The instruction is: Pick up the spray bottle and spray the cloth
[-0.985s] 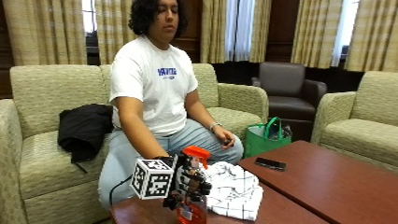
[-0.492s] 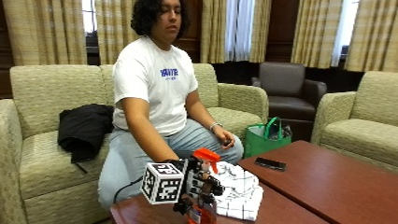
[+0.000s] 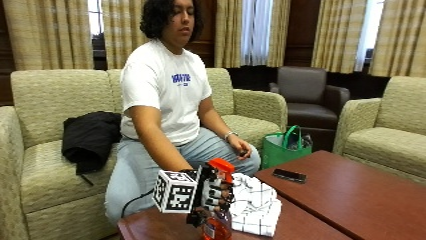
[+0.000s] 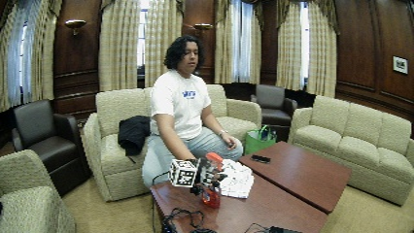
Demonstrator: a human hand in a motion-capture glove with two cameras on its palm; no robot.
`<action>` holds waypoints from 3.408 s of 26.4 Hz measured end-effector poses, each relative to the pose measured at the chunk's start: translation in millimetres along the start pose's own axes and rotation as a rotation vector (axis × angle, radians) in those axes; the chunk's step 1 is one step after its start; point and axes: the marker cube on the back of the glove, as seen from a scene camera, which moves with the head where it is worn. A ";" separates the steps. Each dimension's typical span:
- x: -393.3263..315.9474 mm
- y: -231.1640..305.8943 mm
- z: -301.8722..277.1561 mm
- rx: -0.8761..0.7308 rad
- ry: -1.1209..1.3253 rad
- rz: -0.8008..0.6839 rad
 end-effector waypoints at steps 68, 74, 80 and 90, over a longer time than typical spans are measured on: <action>-48.7 146.9 92.5 -1.357 1.450 0.655; -43.5 145.8 94.5 -1.353 1.458 0.644; -61.3 134.2 95.2 -1.323 1.398 0.610; -188.8 114.2 140.5 -1.236 0.747 0.254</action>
